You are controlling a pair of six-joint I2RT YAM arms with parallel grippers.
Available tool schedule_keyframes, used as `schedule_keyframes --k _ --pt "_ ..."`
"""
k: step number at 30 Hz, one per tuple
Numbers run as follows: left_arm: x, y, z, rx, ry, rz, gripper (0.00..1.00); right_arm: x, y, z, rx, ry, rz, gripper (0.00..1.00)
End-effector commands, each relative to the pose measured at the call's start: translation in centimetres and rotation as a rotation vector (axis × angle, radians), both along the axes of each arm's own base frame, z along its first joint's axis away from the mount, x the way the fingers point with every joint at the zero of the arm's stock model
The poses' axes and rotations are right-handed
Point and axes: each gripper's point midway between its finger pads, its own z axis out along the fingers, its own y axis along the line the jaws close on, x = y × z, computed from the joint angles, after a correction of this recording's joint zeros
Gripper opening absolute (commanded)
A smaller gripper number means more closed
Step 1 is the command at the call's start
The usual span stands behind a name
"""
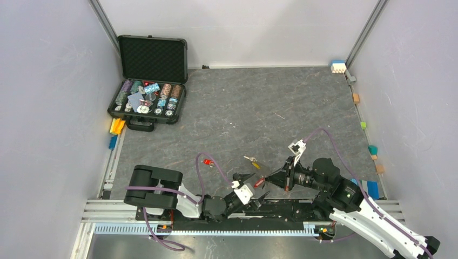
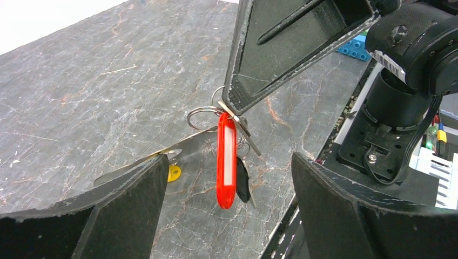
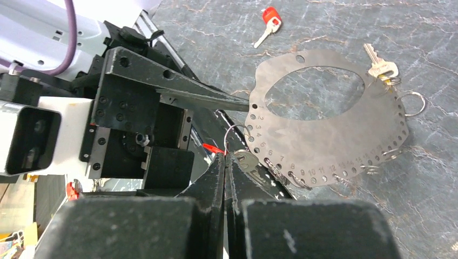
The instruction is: Remove the keys from the keyring
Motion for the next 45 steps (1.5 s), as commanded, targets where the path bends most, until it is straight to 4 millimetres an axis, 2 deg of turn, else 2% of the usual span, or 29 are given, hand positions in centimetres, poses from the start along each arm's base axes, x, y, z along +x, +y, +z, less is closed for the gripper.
schedule_keyframes --k 1,11,19,28,39,45 --pt "0.4 -0.2 2.2 -0.069 -0.016 0.039 0.91 -0.6 0.8 2.6 0.093 -0.06 0.057 0.0" --pt "0.8 -0.1 3.9 -0.094 -0.036 0.07 0.92 -0.8 1.0 3.8 0.113 -0.087 0.079 0.0" --pt "1.2 -0.1 5.2 -0.114 -0.045 0.105 0.84 -0.4 1.0 2.3 0.056 -0.056 0.064 0.0" --pt "2.0 0.2 4.6 -0.094 -0.042 0.164 0.62 -0.5 1.1 2.9 0.074 -0.065 0.075 0.0" --pt "1.9 0.7 3.9 -0.107 -0.004 0.165 0.47 -0.4 1.1 3.5 0.089 -0.082 0.067 0.0" --pt "2.0 1.0 3.5 -0.112 0.014 0.166 0.32 -0.2 1.0 3.7 0.095 -0.094 0.056 0.0"
